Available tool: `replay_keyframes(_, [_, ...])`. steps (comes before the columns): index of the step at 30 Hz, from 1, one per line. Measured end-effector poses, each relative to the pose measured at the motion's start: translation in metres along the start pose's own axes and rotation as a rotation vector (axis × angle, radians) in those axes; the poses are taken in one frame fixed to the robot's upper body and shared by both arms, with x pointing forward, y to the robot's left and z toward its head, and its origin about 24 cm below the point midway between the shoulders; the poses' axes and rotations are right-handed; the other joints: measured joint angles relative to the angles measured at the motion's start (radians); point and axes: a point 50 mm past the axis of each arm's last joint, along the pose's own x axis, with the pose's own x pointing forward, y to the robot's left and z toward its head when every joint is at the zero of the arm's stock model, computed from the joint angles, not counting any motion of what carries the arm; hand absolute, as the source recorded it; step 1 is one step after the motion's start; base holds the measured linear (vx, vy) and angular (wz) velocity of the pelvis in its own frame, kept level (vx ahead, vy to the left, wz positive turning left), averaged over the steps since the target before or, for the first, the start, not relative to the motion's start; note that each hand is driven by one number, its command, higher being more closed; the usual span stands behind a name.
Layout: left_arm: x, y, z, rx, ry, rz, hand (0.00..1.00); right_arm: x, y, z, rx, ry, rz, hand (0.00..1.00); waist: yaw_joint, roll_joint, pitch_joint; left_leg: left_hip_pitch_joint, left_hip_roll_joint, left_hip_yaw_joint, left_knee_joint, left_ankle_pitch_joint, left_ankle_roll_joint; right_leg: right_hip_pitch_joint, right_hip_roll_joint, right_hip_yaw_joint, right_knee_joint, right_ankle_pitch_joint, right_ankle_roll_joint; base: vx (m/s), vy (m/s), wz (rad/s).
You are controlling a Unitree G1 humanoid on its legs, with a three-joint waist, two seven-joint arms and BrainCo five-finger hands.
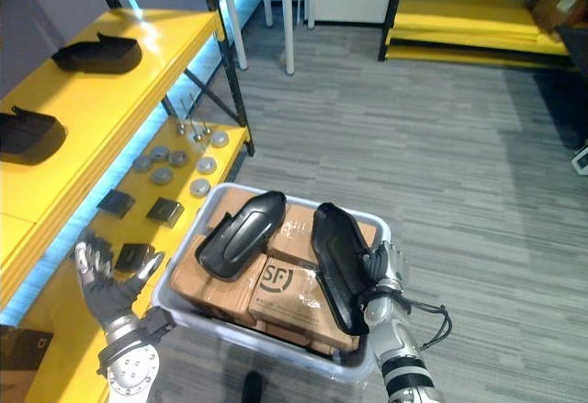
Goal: Walk over and take plastic housings, then place them on the shelf
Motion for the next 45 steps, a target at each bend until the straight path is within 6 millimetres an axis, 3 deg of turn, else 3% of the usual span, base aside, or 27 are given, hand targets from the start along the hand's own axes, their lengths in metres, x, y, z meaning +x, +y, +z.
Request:
replay_keyframes(4, [-0.007, -0.029, -0.01, -0.156, 0.09, -0.2, 0.0, 0.0, 0.0, 0.015, 0.014, -0.075, -0.007, 1.0, 0.002, -0.006, -0.051, 0.012, 0.001, 0.001, -0.036, 0.025, 0.0, 0.0, -0.001, -0.001, -0.005, 0.0, 0.0, -0.01, 0.007, 0.02])
replay_keyframes(7, [-0.013, -0.054, -0.042, -0.321, 0.329, -0.379, 0.0, 0.0, 0.003, 0.036, 0.021, -0.16, 0.005, 1.0, 0.003, -0.011, -0.079, 0.023, 0.006, 0.002, -0.096, 0.07, -0.002, -0.017, 0.004, 0.002, -0.005, 0.001, -0.001, -0.07, -0.003, 0.01])
replay_keyframes(11, [-0.024, -0.071, -0.067, -0.387, 0.52, -0.472, 0.0, 0.0, 0.001, 0.072, 0.062, -0.272, -0.023, 1.0, 0.0, -0.017, -0.089, 0.02, 0.015, 0.024, -0.114, 0.086, 0.0, -0.036, 0.013, 0.022, -0.018, 0.025, -0.008, -0.1, 0.005, -0.18])
replay_keyframes(14, [-0.021, -0.08, -0.067, -0.452, 0.564, -0.486, 0.0, -0.003, -0.015, 0.094, 0.11, -0.362, -0.12, 1.0, -0.006, -0.019, -0.094, 0.017, 0.018, 0.028, -0.117, 0.093, 0.003, -0.033, 0.017, 0.025, -0.038, 0.042, -0.01, -0.08, 0.013, -0.06])
replay_keyframes(19, [-0.014, -0.087, -0.072, -0.432, 0.579, -0.511, 0.0, -0.019, -0.027, 0.124, 0.198, -0.48, -0.195, 1.0, -0.027, -0.042, -0.125, 0.024, 0.026, 0.042, -0.117, 0.101, -0.003, -0.03, 0.023, 0.047, -0.054, 0.058, -0.013, -0.03, 0.007, -0.11])
replay_keyframes(22, [-0.017, -0.092, -0.075, -0.403, 0.597, -0.523, 0.0, -0.03, -0.021, 0.135, 0.215, -0.543, -0.171, 1.0, -0.049, -0.056, -0.148, 0.032, 0.029, 0.043, -0.117, 0.103, -0.006, -0.006, 0.027, 0.047, -0.085, 0.075, -0.016, 0.0, 0.003, -0.02])
replay_keyframes(30, [-0.012, -0.086, -0.08, -0.332, 0.598, -0.453, 0.0, -0.064, -0.006, 0.139, 0.259, -0.619, -0.087, 1.0, -0.052, -0.058, -0.165, 0.053, 0.031, 0.057, -0.119, 0.104, -0.008, 0.001, 0.035, 0.053, -0.08, 0.075, -0.016, -0.04, 0.005, -0.05])
replay_keyframes(34, [-0.006, -0.079, -0.084, -0.497, 0.691, -0.348, 0.0, -0.077, 0.006, 0.146, 0.318, -0.64, -0.013, 1.0, -0.05, -0.058, -0.189, 0.053, 0.03, 0.058, -0.119, 0.104, -0.009, -0.003, 0.034, 0.053, -0.081, 0.076, -0.017, 0.0, 0.0, 0.0])
replay_keyframes(35, [-0.004, -0.076, -0.085, -0.545, 0.71, -0.311, 1.0, -0.082, 0.009, 0.146, 0.35, -0.635, 0.014, 1.0, -0.05, -0.058, -0.195, 0.053, 0.03, 0.059, -0.119, 0.104, -0.009, -0.003, 0.034, 0.053, -0.081, 0.076, -0.017, 0.0, 0.0, 0.0])
replay_keyframes(41, [0.006, -0.064, -0.087, -0.59, 0.702, -0.201, 1.0, -0.094, 0.017, 0.148, 0.406, -0.635, 0.071, 1.0, -0.058, -0.061, -0.221, 0.054, 0.03, 0.06, -0.119, 0.105, -0.01, -0.003, 0.034, 0.053, -0.082, 0.077, -0.018, 0.0, 0.0, 0.0])
replay_keyframes(45, [0.012, -0.058, -0.088, -0.71, 0.71, -0.136, 1.0, -0.099, 0.019, 0.15, 0.462, -0.624, 0.106, 1.0, -0.061, -0.062, -0.233, 0.053, 0.029, 0.041, -0.119, 0.107, -0.013, 0.006, 0.034, 0.042, -0.081, 0.077, -0.018, 0.0, 0.006, 0.1])
